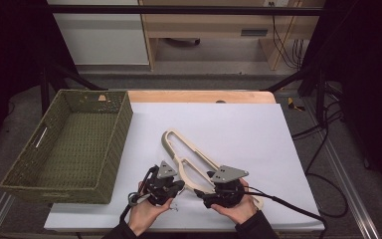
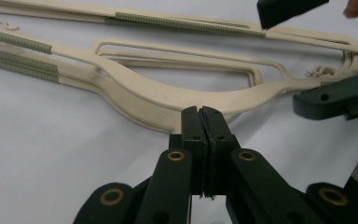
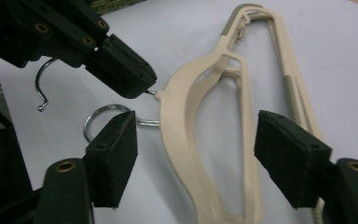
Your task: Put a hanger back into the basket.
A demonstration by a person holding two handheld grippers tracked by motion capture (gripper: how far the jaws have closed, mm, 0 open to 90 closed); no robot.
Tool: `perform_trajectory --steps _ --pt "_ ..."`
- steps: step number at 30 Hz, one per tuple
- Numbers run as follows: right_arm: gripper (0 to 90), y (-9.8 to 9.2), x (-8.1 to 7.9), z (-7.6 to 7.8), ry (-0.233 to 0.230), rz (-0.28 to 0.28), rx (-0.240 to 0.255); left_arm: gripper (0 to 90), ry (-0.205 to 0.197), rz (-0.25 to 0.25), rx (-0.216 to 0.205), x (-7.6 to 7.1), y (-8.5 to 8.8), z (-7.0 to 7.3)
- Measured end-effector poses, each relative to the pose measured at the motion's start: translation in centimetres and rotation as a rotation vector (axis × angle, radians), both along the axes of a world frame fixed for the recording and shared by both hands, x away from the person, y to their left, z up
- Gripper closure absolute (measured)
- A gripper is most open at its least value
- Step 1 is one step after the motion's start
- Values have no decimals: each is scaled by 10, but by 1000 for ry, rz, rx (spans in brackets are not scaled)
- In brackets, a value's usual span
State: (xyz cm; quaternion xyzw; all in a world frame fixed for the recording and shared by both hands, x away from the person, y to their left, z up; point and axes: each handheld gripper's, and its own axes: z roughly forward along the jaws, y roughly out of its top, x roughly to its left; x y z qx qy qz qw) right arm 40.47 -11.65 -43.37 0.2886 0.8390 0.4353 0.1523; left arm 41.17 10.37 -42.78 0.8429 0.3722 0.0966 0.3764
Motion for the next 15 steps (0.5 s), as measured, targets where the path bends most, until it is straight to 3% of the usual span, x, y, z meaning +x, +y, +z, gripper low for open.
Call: perform_trajectory --steps 8,11,15 --pt "447 17 -1 -12 23 56 -96 887 10 1 1 1 1 1" --pt "455 18 0 -16 30 54 -114 886 14 4 -3 1 0 1" --pt "552 21 1 -22 29 48 -145 886 14 5 -3 0 0 1"
